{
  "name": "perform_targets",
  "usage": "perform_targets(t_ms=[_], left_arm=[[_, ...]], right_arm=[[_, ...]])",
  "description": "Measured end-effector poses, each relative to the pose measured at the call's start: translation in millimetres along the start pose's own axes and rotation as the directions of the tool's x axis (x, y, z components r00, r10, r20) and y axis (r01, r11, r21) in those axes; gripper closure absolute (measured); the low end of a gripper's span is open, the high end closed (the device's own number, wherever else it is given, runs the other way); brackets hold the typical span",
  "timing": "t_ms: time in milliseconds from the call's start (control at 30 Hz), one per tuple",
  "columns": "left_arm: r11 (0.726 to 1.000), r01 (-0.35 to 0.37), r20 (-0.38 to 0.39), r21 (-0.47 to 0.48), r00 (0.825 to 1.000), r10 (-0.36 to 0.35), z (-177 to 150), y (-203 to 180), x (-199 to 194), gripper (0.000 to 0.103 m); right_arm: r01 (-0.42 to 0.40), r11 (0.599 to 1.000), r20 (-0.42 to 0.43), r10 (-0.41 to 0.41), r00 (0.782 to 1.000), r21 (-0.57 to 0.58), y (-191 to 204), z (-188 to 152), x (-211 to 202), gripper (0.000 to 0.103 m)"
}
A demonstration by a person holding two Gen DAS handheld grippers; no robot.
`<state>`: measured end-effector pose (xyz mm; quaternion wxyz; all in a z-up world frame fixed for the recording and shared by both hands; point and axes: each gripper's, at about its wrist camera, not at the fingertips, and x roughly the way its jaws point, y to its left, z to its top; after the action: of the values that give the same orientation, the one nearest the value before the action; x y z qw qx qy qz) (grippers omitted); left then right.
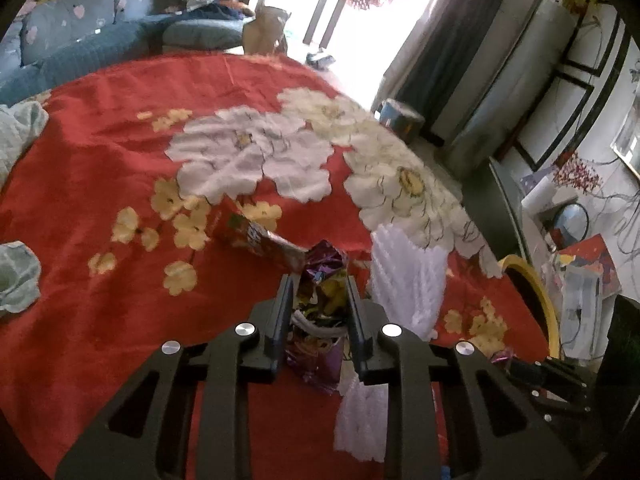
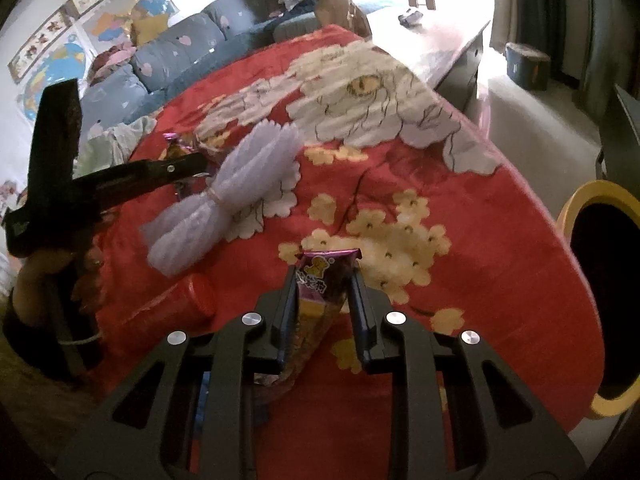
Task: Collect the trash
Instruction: 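Grasp the purple-and-yellow snack bag with the right gripper while the left gripper grasps a purple wrapper, then carry the snack bag with the right gripper while the left gripper carries the purple wrapper to the bin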
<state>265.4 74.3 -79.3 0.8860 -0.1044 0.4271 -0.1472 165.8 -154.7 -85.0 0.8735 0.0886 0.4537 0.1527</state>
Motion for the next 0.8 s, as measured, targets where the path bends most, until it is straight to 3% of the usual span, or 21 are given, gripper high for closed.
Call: perform_targets(t_ms=[433,800], left_arm=[[0.999,0.026,0.176,-0.039,0.984,-0.018,13,-11,-66,0.081],[0.998,0.058,0.200,0.002,0.978,-0.057,8,-41,-83,0.081]], right_arm=[[-0.032,0.999,0.069,0.034,0.997,-0.033,2,10,-24,0.085],[-0.042,0.999,0.091,0.044,0.995,-0.028,-4,13,-38,0.085]])
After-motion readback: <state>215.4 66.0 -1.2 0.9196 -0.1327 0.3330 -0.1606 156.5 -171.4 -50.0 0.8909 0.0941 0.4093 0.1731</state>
